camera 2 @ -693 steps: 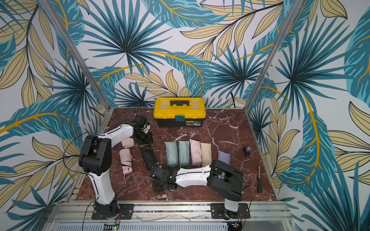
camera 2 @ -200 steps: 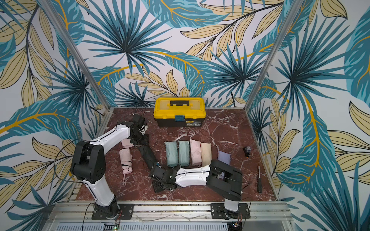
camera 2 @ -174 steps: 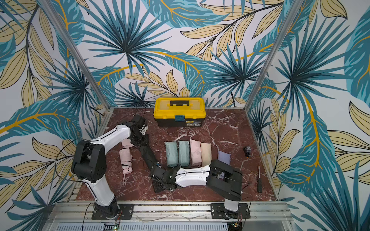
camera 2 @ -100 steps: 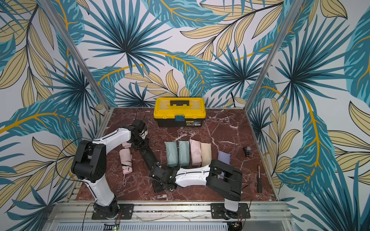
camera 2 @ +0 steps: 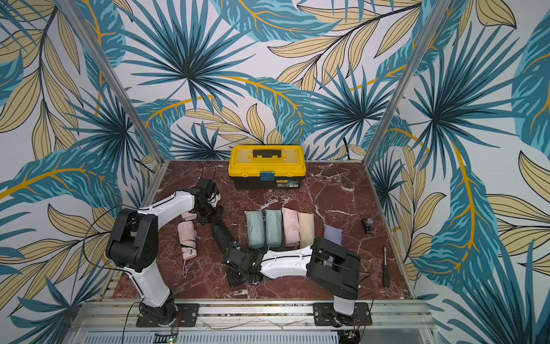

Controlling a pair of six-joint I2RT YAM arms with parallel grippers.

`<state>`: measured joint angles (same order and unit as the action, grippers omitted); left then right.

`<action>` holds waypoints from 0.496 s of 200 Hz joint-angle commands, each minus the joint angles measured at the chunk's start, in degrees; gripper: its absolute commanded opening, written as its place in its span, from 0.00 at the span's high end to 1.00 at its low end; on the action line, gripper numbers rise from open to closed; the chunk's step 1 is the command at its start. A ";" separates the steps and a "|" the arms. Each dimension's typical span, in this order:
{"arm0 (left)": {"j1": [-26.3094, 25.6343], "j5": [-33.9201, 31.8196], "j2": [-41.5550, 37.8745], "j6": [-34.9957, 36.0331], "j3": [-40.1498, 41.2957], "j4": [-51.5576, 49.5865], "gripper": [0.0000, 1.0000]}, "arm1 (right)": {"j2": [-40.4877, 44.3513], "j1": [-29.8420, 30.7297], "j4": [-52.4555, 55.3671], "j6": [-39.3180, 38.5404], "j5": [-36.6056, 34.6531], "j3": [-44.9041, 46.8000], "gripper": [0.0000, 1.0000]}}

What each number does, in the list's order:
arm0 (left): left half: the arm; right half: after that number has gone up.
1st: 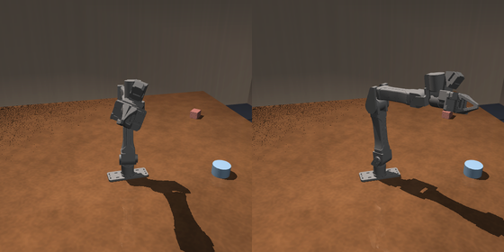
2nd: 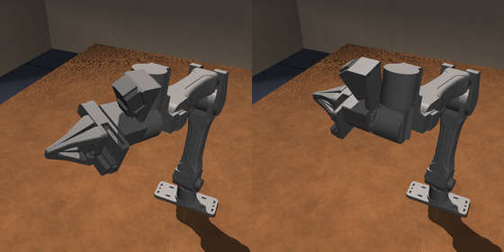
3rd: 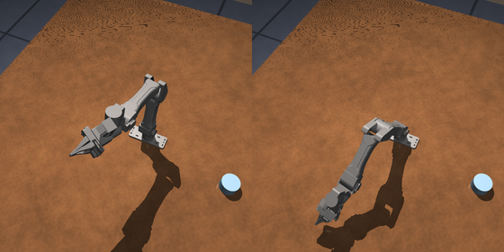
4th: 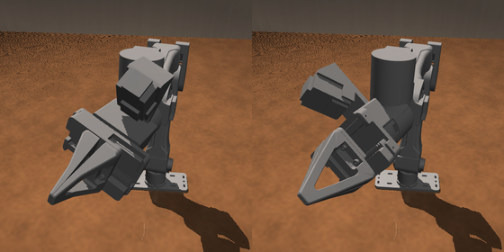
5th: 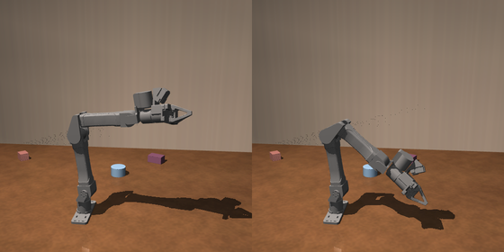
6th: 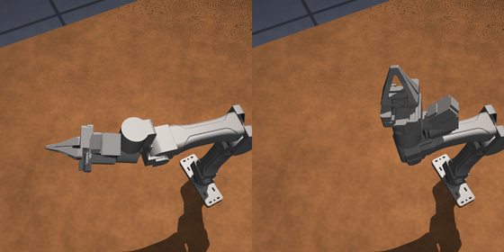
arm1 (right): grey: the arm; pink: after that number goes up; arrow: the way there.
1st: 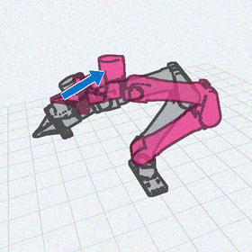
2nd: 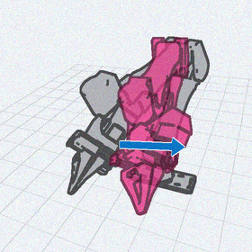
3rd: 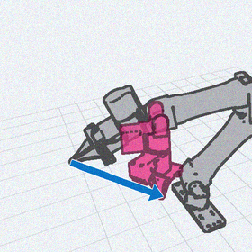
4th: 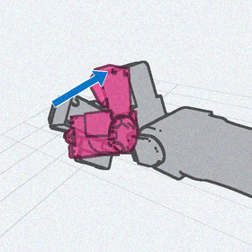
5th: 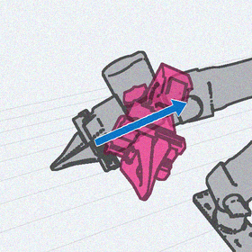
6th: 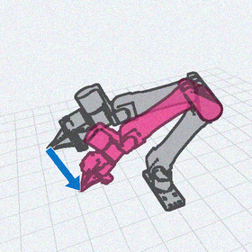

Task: Take umbrellas out of sleeves
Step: Take out the umbrella from the umbrella sleeve.

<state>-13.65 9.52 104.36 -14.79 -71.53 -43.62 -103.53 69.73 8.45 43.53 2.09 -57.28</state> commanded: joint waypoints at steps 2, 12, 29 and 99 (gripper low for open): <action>1.20 -1.17 1.97 0.80 -3.04 0.70 1.00 | -0.54 0.31 0.16 0.77 0.35 1.51 1.00; 1.48 -1.70 2.36 1.05 -4.04 0.30 1.00 | -0.38 0.31 0.18 0.68 0.35 1.55 1.00; 2.00 -2.94 2.90 1.49 -5.94 -0.58 1.00 | -0.27 0.31 0.09 0.62 0.38 1.64 1.00; 3.72 -7.47 5.77 3.70 -13.61 -4.72 1.00 | 0.16 0.27 -0.27 0.43 0.65 1.88 1.00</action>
<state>-11.92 6.94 109.21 -12.56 -81.36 -51.33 -103.53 69.28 4.95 43.53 0.30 -57.10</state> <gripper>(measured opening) 0.048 0.049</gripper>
